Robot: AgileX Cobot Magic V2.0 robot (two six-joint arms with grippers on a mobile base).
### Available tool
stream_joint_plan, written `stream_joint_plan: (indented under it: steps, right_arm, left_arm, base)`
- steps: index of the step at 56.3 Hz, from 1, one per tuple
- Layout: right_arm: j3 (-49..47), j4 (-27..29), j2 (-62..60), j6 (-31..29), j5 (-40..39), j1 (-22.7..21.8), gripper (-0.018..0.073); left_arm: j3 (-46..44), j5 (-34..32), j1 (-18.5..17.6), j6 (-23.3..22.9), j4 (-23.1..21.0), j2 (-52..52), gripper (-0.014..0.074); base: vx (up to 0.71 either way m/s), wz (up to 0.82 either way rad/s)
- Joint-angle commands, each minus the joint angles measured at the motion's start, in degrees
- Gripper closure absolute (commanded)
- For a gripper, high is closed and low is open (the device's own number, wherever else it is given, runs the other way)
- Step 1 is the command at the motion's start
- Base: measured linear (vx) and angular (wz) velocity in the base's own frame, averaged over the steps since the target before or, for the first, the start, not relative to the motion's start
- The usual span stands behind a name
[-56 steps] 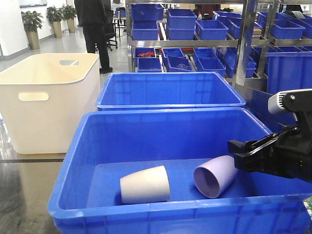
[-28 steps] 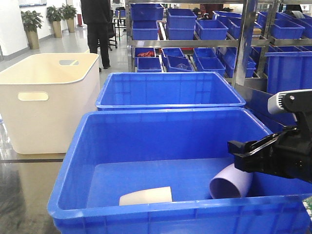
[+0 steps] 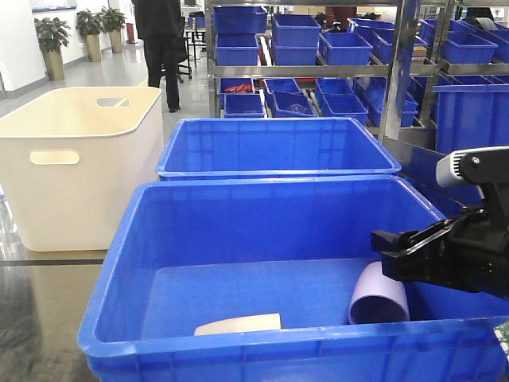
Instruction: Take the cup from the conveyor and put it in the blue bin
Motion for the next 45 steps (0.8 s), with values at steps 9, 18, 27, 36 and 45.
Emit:
stream_joint_plan:
  steps: [9,18,27,36,45]
  right_arm:
    - [-1.8,-0.1,-1.2,0.0,-4.7,0.0,-0.0014]
    - [-1.8,-0.1,-1.2,0.0,-4.7,0.0,-0.0014]
    - [-1.8,-0.3,-1.7,0.0,-5.1,0.0,-0.0011]
    - [-1.0,0.1,-7.6,0.0,-5.4,0.1,0.0010]
    - [5.9,4.4,-18.9,0.0,-10.7,0.1,0.0032]
  left_arm:
    - [0.6,-5.4,0.0,-0.5,-0.3,-0.6,0.0596]
    - [0.6,-5.4,0.0,-0.5,-0.3,-0.6,0.0596]
    - [0.6,-5.4,0.0,-0.5,-0.3,-0.6,0.0596]
    - [0.6,-5.4,0.0,-0.5,-0.3,-0.6,0.0596]
    - [0.6,-5.4,0.0,-0.5,-0.3,-0.6,0.0596]
  base:
    - [0.00,0.00]
    - [0.00,0.00]
    - [0.00,0.00]
    - [0.00,0.00]
    - [0.00,0.00]
